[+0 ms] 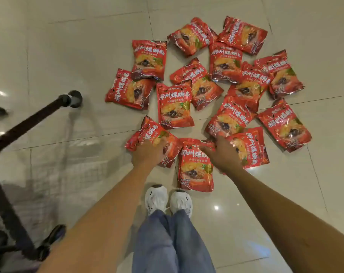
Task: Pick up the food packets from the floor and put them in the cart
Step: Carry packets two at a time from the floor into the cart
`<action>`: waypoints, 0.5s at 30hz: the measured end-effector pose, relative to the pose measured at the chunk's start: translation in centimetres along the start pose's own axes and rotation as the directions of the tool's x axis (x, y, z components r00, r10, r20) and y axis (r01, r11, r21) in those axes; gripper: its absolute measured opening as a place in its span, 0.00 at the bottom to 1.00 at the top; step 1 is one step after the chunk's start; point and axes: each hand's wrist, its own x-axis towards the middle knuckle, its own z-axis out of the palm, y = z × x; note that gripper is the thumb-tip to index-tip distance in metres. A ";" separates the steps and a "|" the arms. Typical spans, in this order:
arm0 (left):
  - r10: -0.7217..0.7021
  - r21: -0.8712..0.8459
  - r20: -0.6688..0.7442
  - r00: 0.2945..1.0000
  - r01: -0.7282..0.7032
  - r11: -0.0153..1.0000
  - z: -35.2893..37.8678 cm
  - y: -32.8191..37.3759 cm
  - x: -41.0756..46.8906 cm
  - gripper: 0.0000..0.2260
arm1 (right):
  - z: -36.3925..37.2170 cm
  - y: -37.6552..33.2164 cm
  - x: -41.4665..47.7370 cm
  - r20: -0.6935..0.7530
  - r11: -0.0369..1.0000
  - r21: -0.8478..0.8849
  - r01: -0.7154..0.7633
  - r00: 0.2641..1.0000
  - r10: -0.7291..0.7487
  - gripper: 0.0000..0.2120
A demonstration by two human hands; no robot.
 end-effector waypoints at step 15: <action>-0.672 -0.865 0.085 0.735 0.389 0.316 20.6 -12.0 31.7 0.50 | 26.3 15.8 18.4 -0.203 0.892 -0.155 -0.424 0.898 0.391 0.45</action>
